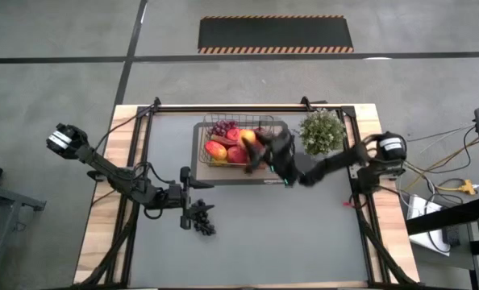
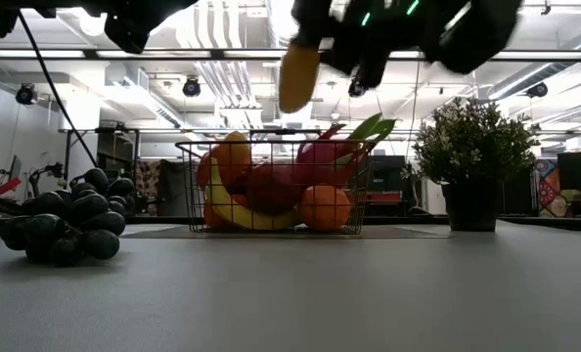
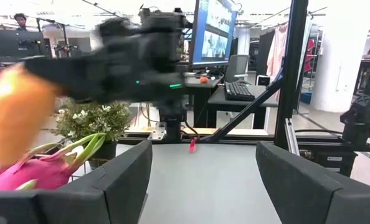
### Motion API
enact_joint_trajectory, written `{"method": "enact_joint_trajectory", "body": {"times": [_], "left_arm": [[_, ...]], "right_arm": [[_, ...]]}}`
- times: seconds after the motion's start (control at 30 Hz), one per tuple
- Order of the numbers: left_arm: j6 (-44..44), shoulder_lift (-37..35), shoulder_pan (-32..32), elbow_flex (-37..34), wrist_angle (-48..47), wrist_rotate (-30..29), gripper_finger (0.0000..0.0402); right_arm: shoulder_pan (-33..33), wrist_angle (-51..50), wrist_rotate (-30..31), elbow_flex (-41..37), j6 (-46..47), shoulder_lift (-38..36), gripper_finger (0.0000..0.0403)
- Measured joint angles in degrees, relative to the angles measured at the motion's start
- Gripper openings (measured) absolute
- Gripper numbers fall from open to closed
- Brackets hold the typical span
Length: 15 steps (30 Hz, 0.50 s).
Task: Build produce basket
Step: Put the mango into the wire basket
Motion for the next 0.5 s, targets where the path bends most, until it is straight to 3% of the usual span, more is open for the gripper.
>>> {"method": "enact_joint_trajectory", "body": {"times": [0.17, 0.5], "left_arm": [[0.16, -0.02, 0.00, 0.00, -0.03, 0.00, 0.0270], [0.23, -0.09, 0.00, 0.00, -0.05, 0.00, 0.0270]], "right_arm": [[-8.99, -8.20, -2.98, 3.52, 8.55, 2.18, 0.0169], [-13.32, -24.93, 0.82, 11.16, 8.70, 4.78, 0.0171]]}}
